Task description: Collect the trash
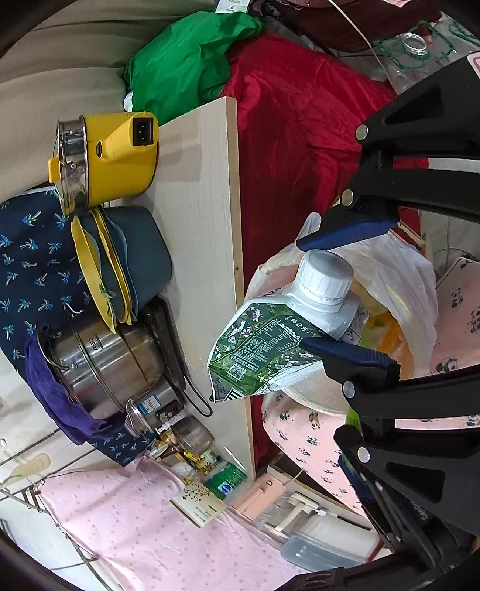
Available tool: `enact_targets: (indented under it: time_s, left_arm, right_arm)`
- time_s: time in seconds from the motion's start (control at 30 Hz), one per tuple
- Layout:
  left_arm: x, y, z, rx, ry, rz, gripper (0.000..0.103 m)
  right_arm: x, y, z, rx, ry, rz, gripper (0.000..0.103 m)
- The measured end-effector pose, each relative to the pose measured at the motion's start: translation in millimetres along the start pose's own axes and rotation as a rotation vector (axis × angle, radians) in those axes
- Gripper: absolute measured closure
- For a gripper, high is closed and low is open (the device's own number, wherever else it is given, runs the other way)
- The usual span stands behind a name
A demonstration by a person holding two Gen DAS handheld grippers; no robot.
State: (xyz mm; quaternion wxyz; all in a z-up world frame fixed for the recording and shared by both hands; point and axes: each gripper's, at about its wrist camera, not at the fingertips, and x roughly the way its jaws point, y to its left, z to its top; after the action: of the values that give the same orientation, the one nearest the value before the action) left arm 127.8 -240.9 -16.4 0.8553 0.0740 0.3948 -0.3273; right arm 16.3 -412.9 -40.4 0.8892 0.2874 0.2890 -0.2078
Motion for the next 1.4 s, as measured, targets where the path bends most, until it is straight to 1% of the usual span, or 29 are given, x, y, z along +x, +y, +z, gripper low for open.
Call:
enact_targets:
  time_s: [0.03,0.1,0.3,0.5,0.6,0.73,0.97,1.13,1.27,1.4]
  left_arm:
    - [-1,3,1,-0.005,-0.010,0.010,0.037]
    - [-4,10,1,-0.026,-0.020,0.025,0.036]
    - [-7,36,-2,-0.095,-0.009,0.066,0.036]
    - [-11,51,-11,-0.124,-0.012,0.114,0.035]
    - [-12,54,-14,-0.130,-0.006,0.129,0.034]
    - [-17,57,-19,-0.128,-0.018,0.154,0.029]
    - [-25,55,-23,-0.125,-0.029,0.164,0.029]
    - [-33,52,-25,-0.125,-0.040,0.171,0.029]
    - [-40,50,-28,-0.115,-0.050,0.190,0.027]
    - [-46,49,-30,-0.117,-0.060,0.209,0.021]
  right_arm:
    - [0,-1,0,0.000,-0.001,-0.001,0.057]
    - [2,-1,1,-0.001,0.000,0.000,0.057]
    - [11,8,0,-0.018,0.018,0.017,0.057]
    - [33,35,-1,-0.060,0.051,0.051,0.056]
    - [43,50,-2,-0.093,0.058,0.035,0.056]
    - [36,64,-5,-0.131,0.050,0.057,0.054]
    - [21,71,-11,-0.158,0.051,0.068,0.053]
    - [11,76,-14,-0.196,0.045,0.060,0.051]
    - [2,78,-18,-0.229,0.040,0.056,0.047]
    - [-5,81,-23,-0.268,0.037,0.043,0.043]
